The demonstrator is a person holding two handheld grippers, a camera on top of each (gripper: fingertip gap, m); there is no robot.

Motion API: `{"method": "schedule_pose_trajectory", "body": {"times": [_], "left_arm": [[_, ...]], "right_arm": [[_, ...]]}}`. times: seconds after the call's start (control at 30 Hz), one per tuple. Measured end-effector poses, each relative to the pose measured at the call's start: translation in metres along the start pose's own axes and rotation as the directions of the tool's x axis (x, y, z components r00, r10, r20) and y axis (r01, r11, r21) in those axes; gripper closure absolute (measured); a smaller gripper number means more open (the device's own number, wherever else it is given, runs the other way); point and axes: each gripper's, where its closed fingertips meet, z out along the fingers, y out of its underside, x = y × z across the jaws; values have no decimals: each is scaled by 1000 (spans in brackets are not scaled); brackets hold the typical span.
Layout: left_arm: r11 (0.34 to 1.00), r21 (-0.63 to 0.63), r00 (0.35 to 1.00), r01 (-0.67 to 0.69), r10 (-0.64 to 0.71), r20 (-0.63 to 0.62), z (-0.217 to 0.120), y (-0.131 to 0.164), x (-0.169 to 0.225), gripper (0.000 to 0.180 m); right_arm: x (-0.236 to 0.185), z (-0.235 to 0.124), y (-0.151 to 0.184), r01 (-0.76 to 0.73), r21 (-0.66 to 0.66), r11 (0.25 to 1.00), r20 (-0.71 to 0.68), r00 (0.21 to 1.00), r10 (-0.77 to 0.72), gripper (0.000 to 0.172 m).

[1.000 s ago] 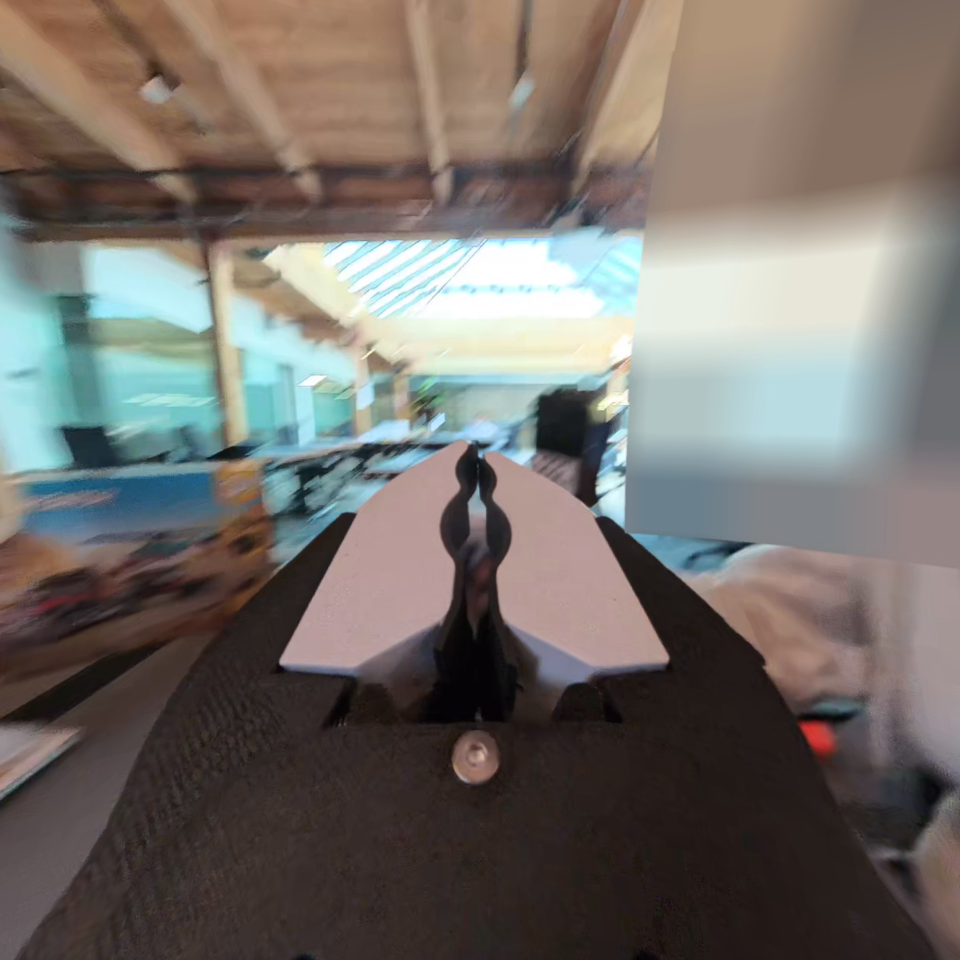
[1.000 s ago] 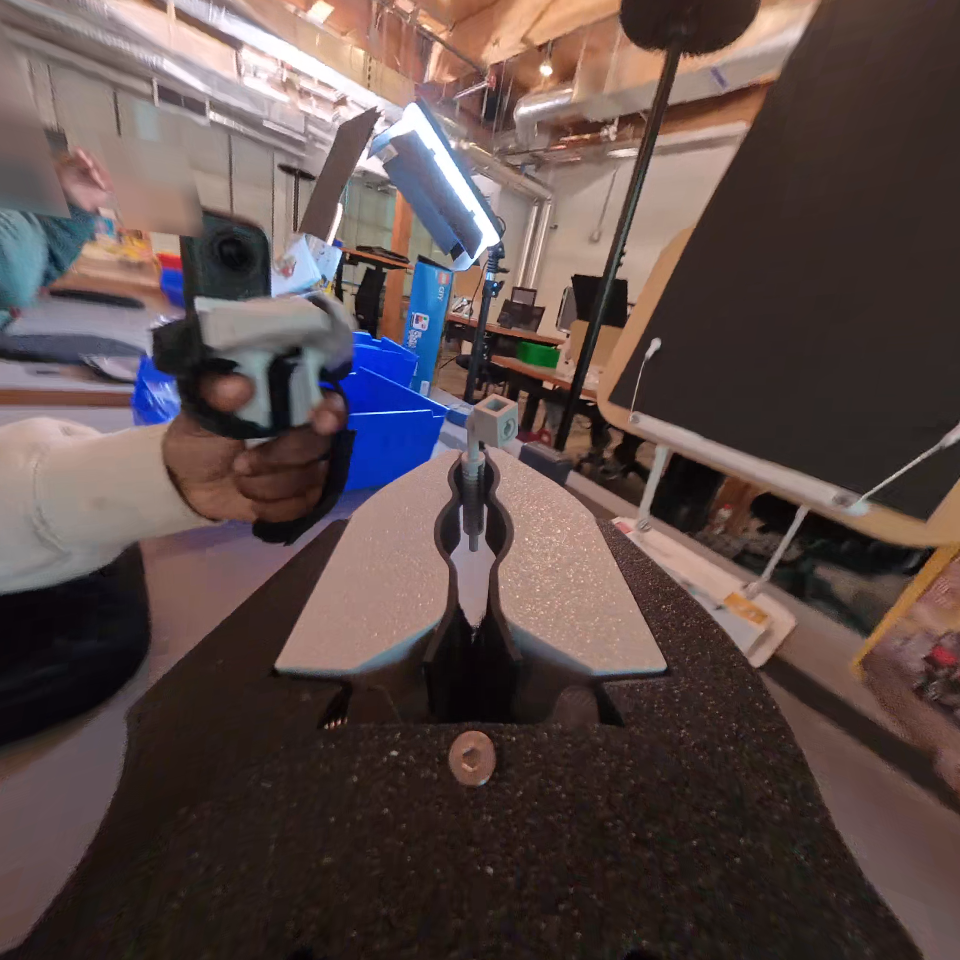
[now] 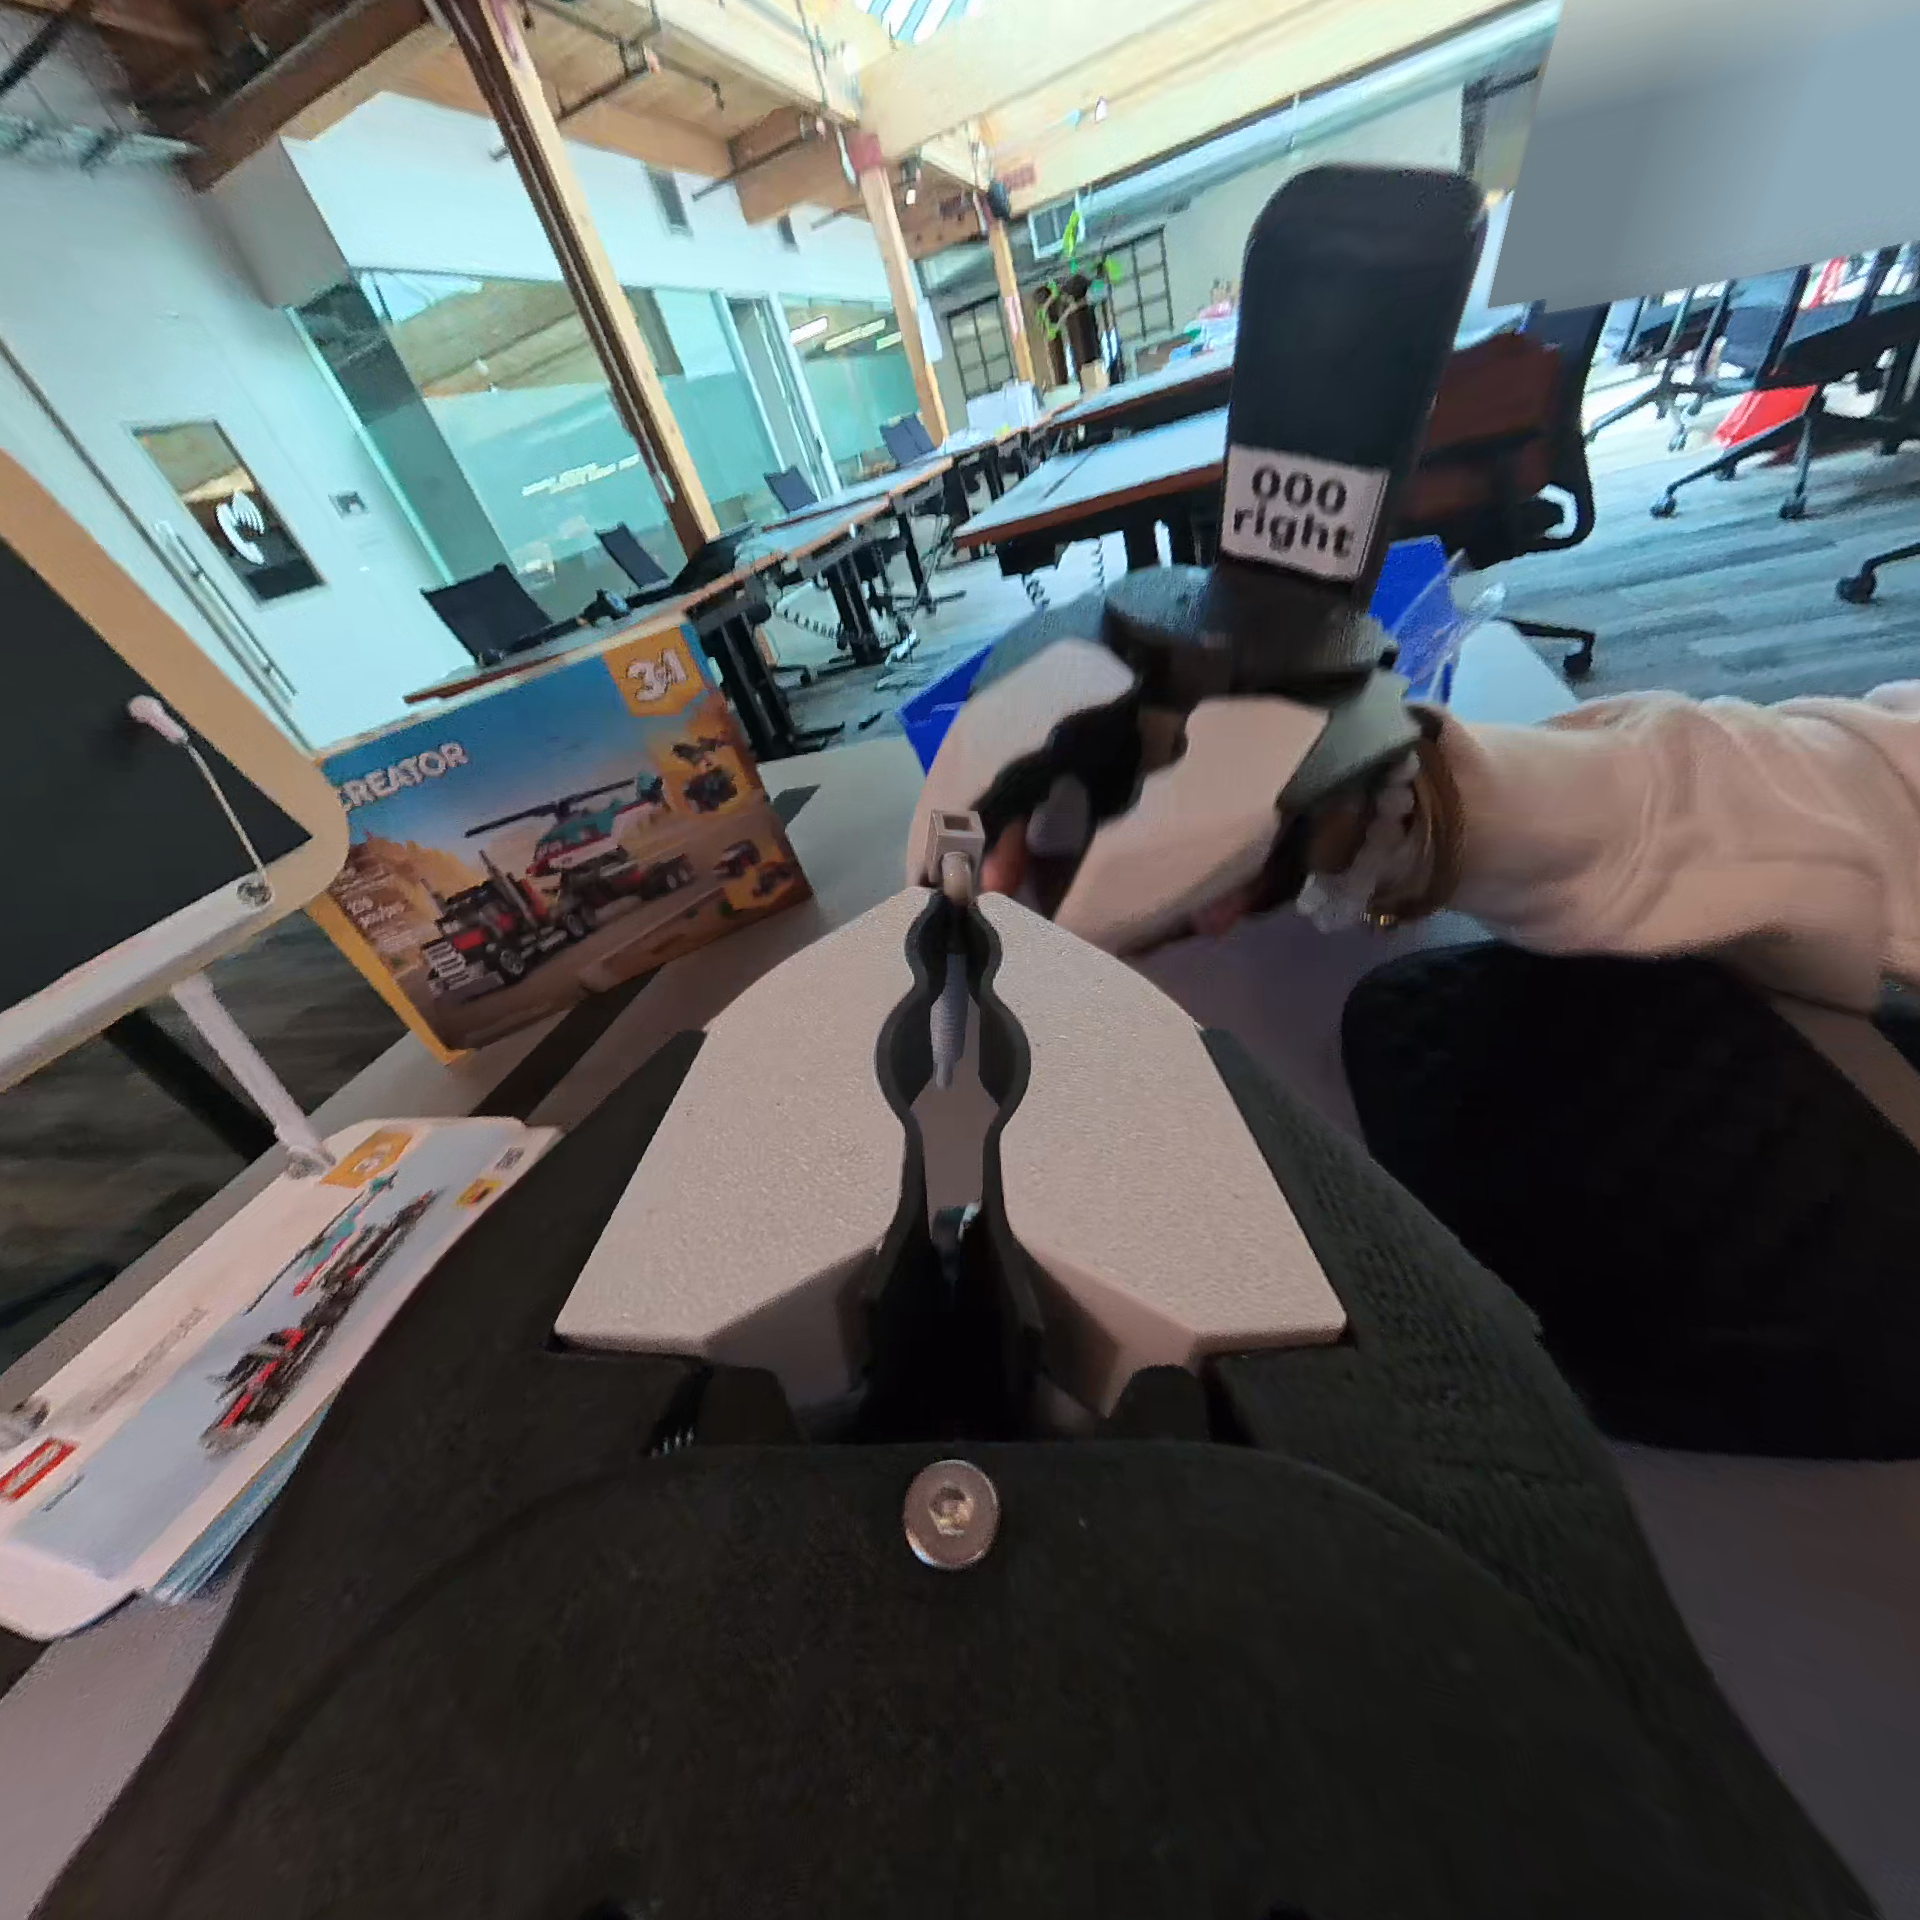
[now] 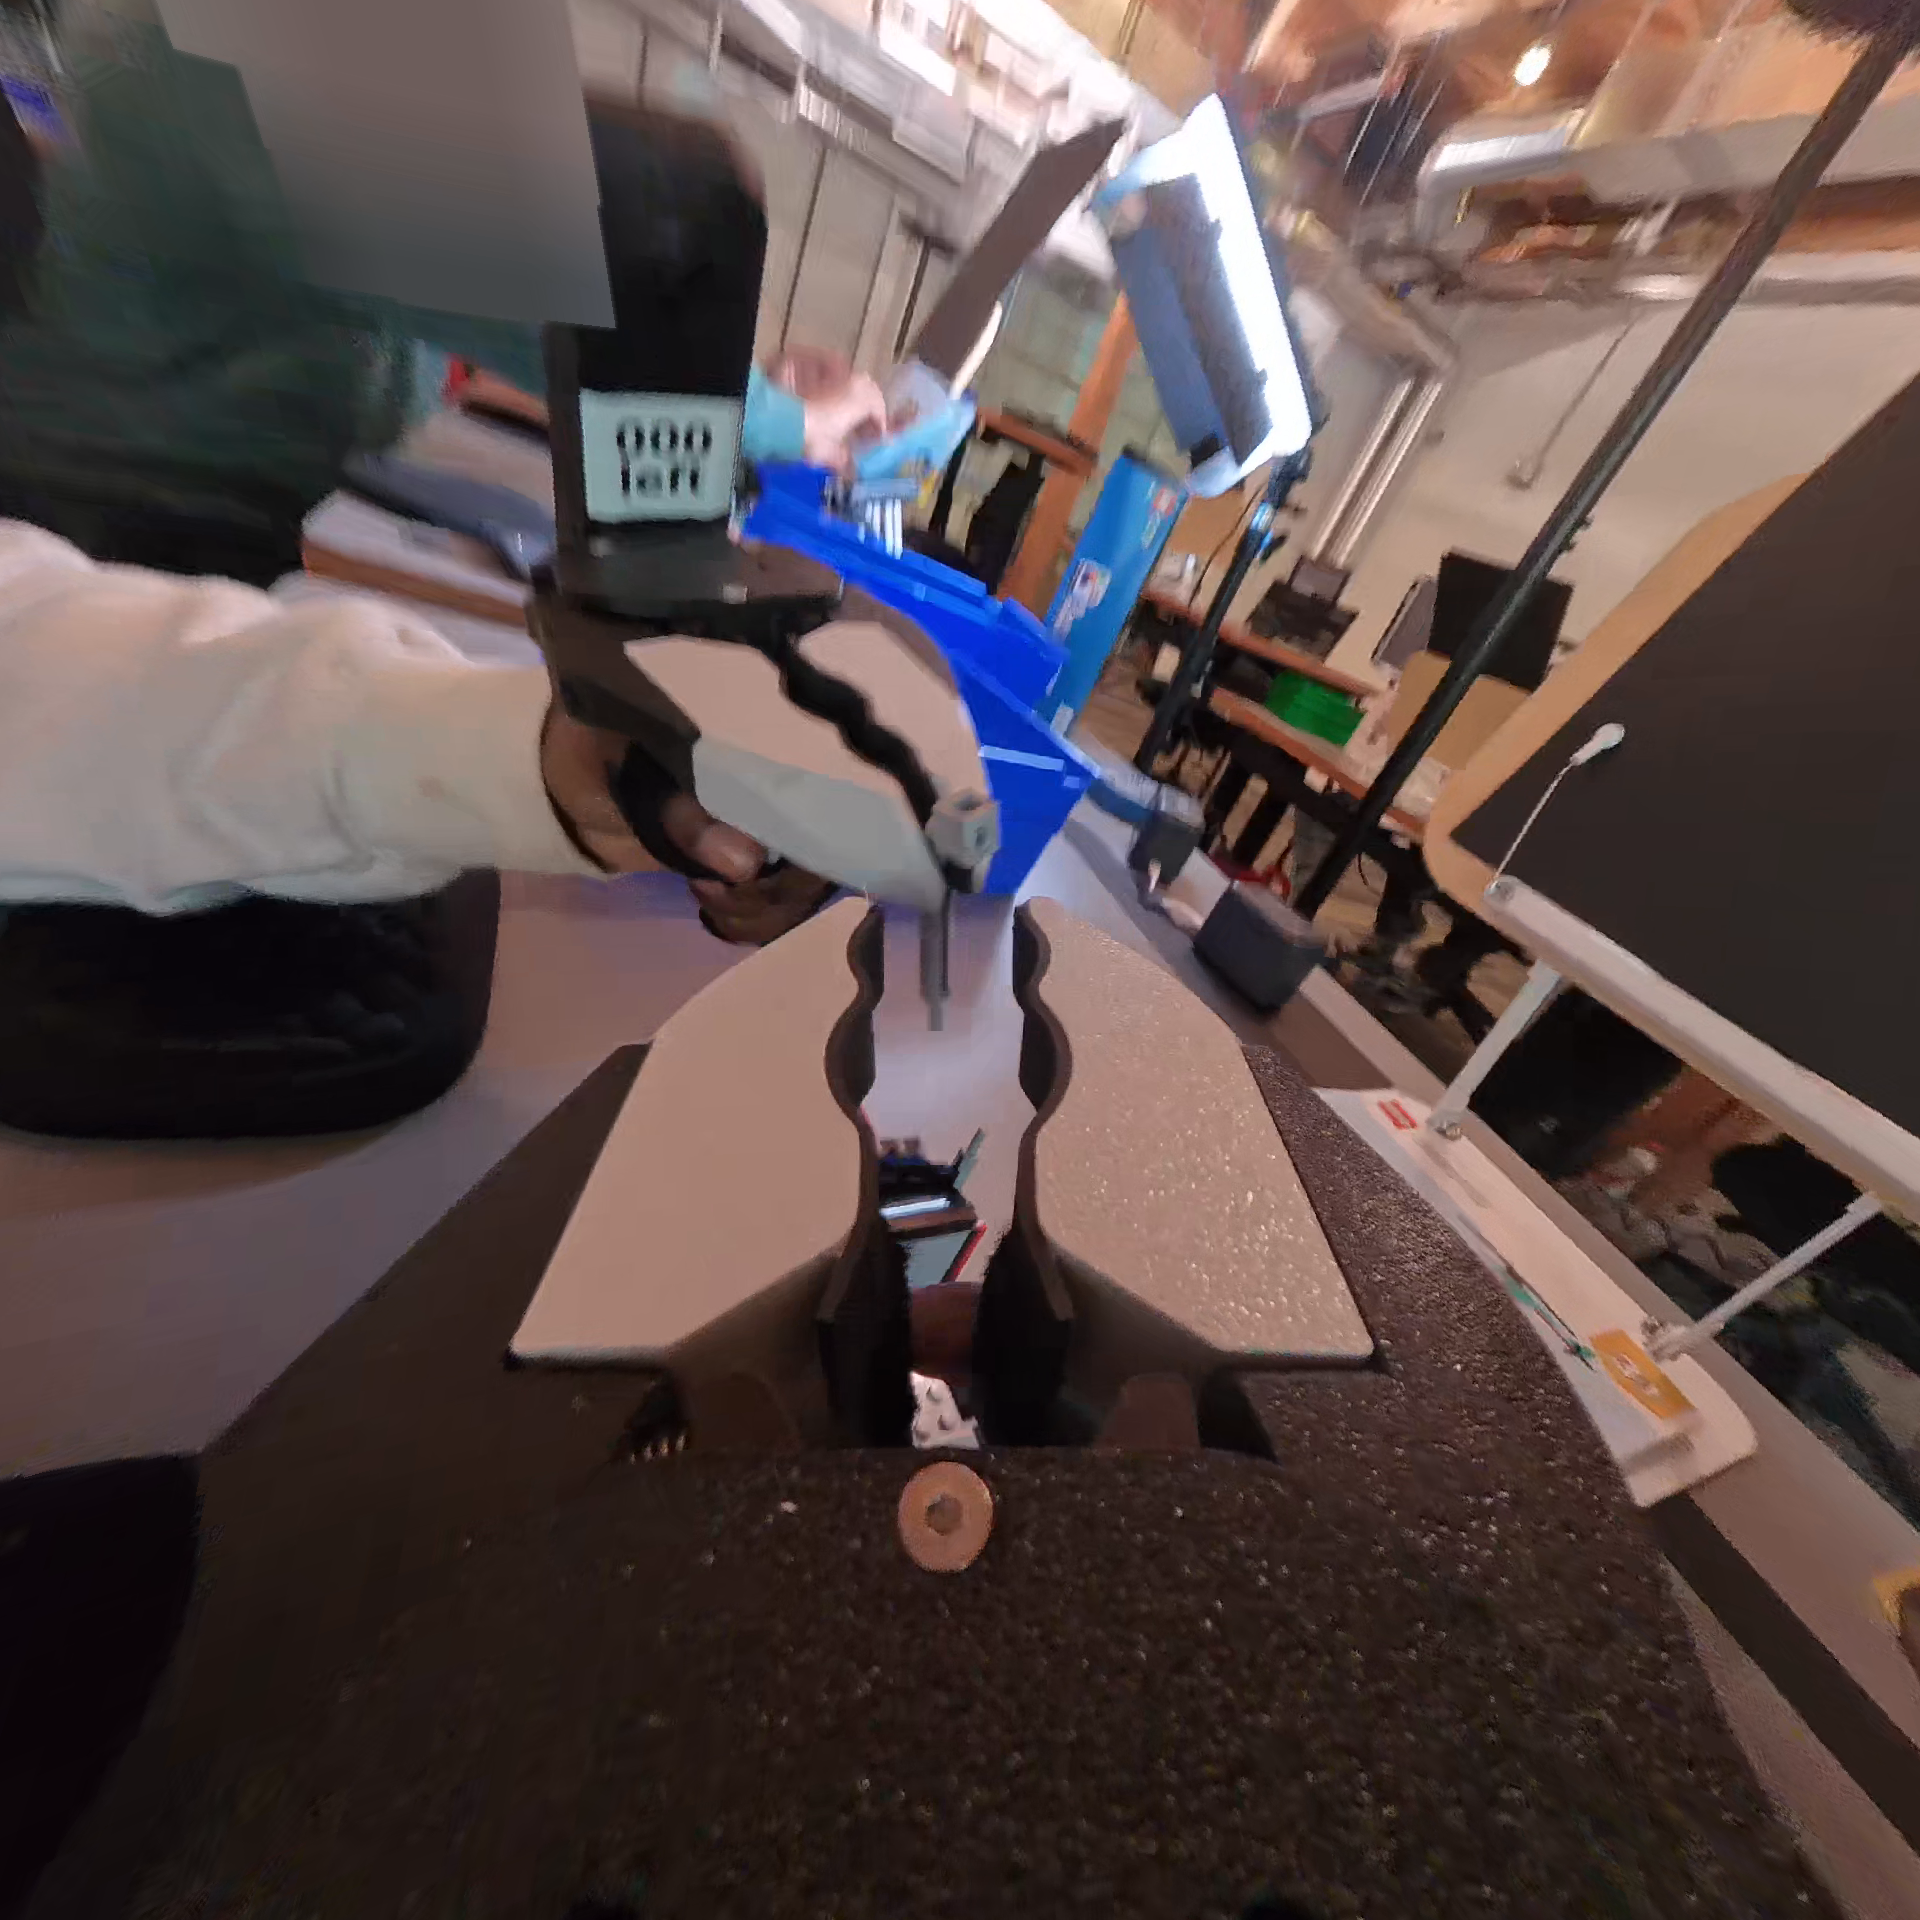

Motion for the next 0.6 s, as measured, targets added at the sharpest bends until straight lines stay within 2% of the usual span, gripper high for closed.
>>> {"method": "schedule_pose_trajectory", "body": {"times": [0.1,0.17,0.27,0.37,0.47,0.6], "left_arm": [[997,-80,1000,1,-1,-2,-3,12,-5,177],[987,-149,998,-52,55,12,-2,20,-6,177],[938,-285,977,-195,210,22,-1,36,-6,177],[854,-413,937,-316,349,6,0,51,-6,177],[753,-518,888,-405,459,-27,-1,65,-7,177],[661,-600,854,-450,514,-74,-2,78,-7,177]], "right_arm": [[3,-9,-15,-38,129,991,4,999,38,150],[-2,-4,-7,23,65,998,11,1000,-24,149],[-3,4,17,209,-114,971,-35,976,-214,144],[-3,9,38,391,-262,882,-29,910,-413,148],[-7,12,50,519,-340,784,21,838,-545,159],[-7,14,64,687,-447,573,95,673,-734,163]]}}
